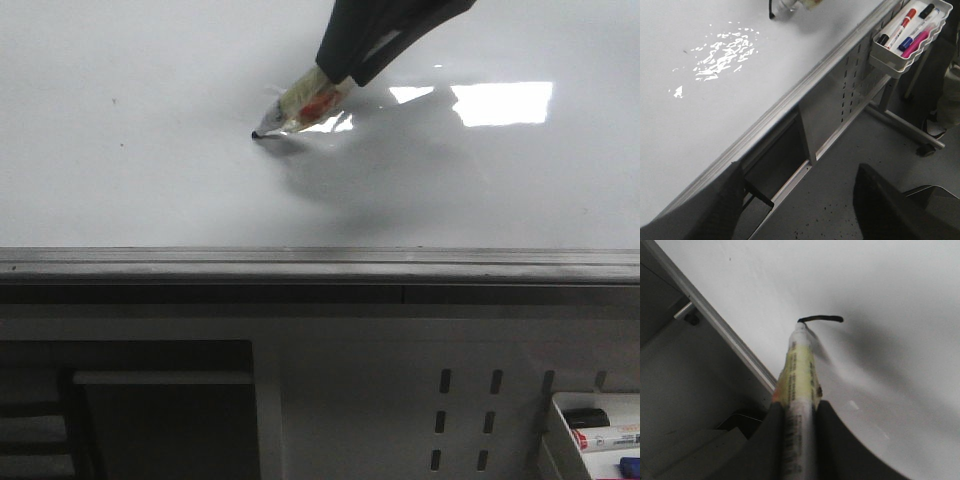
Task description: Write number 4 on whiteboard
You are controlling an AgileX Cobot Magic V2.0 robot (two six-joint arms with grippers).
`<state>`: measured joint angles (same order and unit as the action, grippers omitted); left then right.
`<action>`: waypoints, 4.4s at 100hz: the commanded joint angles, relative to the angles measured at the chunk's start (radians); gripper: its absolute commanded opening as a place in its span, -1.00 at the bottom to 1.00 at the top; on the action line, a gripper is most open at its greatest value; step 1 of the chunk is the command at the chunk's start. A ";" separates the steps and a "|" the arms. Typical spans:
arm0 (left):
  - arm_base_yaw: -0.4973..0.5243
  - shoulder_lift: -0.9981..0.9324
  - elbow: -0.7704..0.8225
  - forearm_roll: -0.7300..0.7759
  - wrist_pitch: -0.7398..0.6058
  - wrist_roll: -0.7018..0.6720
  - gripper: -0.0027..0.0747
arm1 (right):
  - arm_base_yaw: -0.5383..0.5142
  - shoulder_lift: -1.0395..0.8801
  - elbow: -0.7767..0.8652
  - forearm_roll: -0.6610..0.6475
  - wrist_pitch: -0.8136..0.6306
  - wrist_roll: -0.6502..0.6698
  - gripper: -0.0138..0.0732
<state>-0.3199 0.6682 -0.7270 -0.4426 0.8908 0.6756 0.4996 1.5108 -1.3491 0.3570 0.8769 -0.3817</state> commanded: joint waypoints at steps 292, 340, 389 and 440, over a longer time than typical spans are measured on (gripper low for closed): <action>-0.373 0.541 -0.355 -0.259 -0.095 0.450 0.15 | 0.178 -0.463 0.309 0.031 -0.165 -0.804 -0.79; -0.381 0.614 -0.415 -0.234 -0.093 0.450 -0.36 | 0.178 -0.463 0.309 0.035 -0.165 -0.804 -0.79; -0.381 0.614 -0.415 -0.234 -0.093 0.450 -0.83 | 0.178 -0.457 0.309 0.052 -0.162 -0.804 -0.67; -0.278 0.558 -0.415 -0.118 -0.115 0.284 -0.83 | 0.176 -0.650 0.279 -0.145 -0.172 -0.557 0.10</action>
<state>-0.6396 1.2803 -1.1099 -0.5390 0.8336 1.0313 0.6777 0.9211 -1.0341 0.2545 0.7678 -1.0503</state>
